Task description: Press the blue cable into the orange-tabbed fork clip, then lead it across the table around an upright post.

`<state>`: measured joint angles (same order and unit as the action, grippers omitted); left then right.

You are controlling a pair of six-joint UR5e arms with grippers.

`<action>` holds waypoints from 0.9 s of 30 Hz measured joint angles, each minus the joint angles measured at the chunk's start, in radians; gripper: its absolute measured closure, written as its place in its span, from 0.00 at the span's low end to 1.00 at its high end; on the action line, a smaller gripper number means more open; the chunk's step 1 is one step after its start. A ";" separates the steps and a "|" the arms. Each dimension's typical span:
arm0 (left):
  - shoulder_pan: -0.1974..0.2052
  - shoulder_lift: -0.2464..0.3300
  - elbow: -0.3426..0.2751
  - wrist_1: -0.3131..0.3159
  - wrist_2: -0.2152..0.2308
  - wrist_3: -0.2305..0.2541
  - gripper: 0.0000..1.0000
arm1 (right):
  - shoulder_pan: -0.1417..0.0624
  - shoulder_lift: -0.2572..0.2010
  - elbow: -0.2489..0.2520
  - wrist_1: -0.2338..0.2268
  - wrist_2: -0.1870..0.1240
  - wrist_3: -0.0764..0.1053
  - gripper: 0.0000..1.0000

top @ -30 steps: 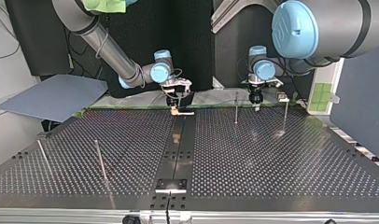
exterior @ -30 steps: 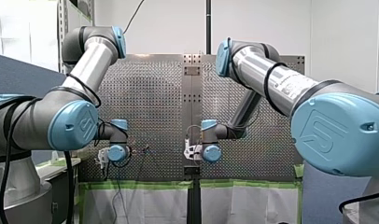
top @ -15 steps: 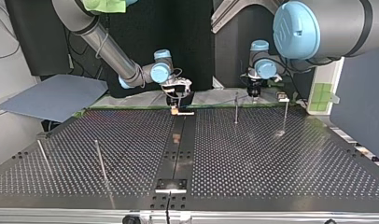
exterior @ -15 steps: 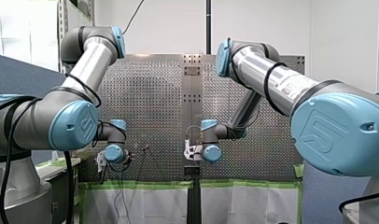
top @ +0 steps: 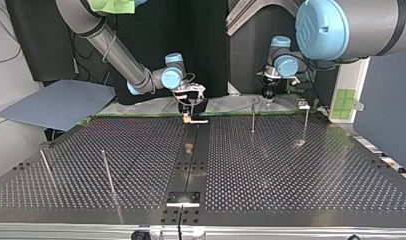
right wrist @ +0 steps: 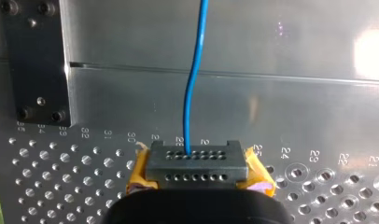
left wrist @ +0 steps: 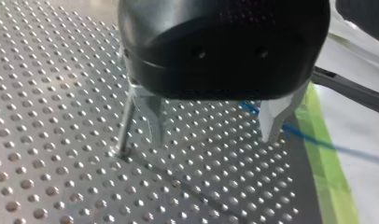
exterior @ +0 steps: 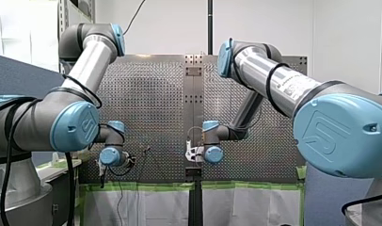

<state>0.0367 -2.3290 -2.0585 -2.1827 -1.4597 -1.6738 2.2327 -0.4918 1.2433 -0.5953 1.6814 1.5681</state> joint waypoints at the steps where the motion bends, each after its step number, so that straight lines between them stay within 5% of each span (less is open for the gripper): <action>1: 0.001 0.007 0.000 0.001 0.006 0.000 0.00 | 0.000 0.000 0.000 0.000 0.000 0.000 1.00; 12: 0.005 0.086 -0.057 0.021 0.035 -0.035 0.00 | -0.001 0.000 0.000 -0.002 0.001 0.000 1.00; 27: -0.006 0.095 -0.093 0.062 0.108 -0.040 0.00 | -0.003 0.000 0.000 -0.002 0.000 0.000 1.00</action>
<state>0.0310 -2.2340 -2.1514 -2.1206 -1.3513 -1.7136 2.2298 -0.4917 1.2436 -0.5973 1.6816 1.5680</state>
